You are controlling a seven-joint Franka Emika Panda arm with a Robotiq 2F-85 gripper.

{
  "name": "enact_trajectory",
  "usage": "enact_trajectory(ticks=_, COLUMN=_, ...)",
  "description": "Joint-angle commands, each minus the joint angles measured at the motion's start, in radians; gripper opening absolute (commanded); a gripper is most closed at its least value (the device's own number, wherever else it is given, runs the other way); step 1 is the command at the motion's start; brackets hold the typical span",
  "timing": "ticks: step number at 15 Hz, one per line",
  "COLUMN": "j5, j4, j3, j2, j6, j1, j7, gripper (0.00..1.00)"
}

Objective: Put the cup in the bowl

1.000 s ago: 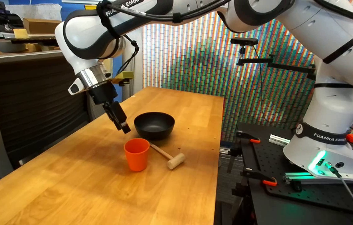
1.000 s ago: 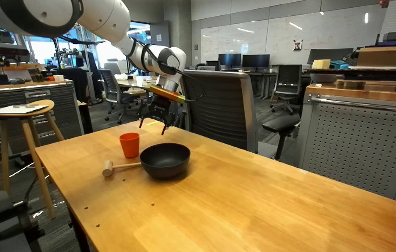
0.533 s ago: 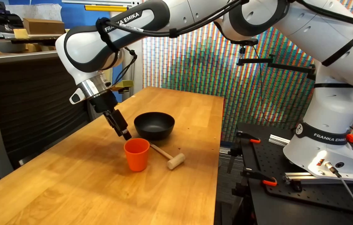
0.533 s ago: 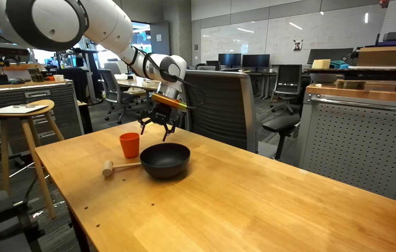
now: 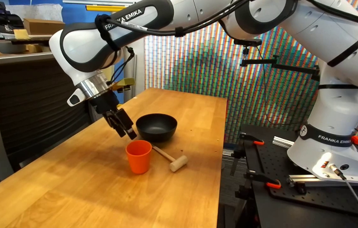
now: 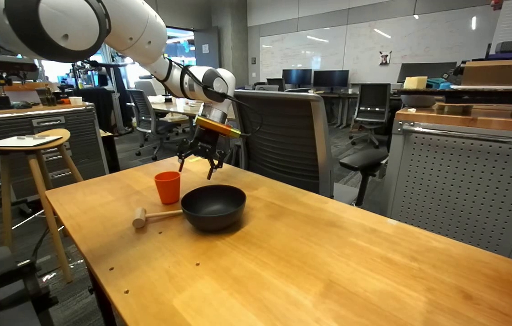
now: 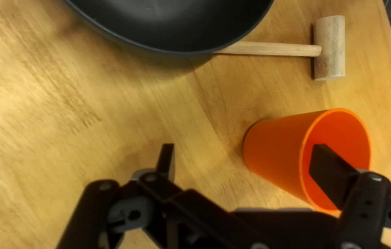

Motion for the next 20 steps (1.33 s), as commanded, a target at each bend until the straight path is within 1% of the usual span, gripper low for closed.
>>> enact_trajectory(ticks=1, j5=-0.002, j4=-0.037, j3=0.010, j2=-0.054, j6=-0.056, j1=-0.005, j7=-0.035, gripper=1.00)
enact_trajectory(ticks=5, j5=0.004, j4=-0.075, j3=0.015, j2=-0.079, j6=-0.029, j1=-0.004, j7=-0.027, gripper=1.00)
enact_trajectory(ticks=11, j5=-0.034, j4=-0.164, j3=0.004, j2=-0.110, j6=0.139, j1=0.016, j7=-0.011, gripper=1.00)
enact_trajectory(ticks=14, j5=-0.059, j4=-0.250, j3=-0.004, j2=-0.147, j6=0.242, j1=0.024, j7=0.014, gripper=1.00)
enact_trajectory(ticks=17, j5=-0.067, j4=-0.312, j3=0.001, j2=-0.183, j6=0.274, j1=0.019, j7=0.019, gripper=1.00)
enact_trajectory(ticks=20, j5=-0.070, j4=-0.374, j3=0.003, j2=-0.227, j6=0.273, j1=0.014, j7=0.029, gripper=1.00)
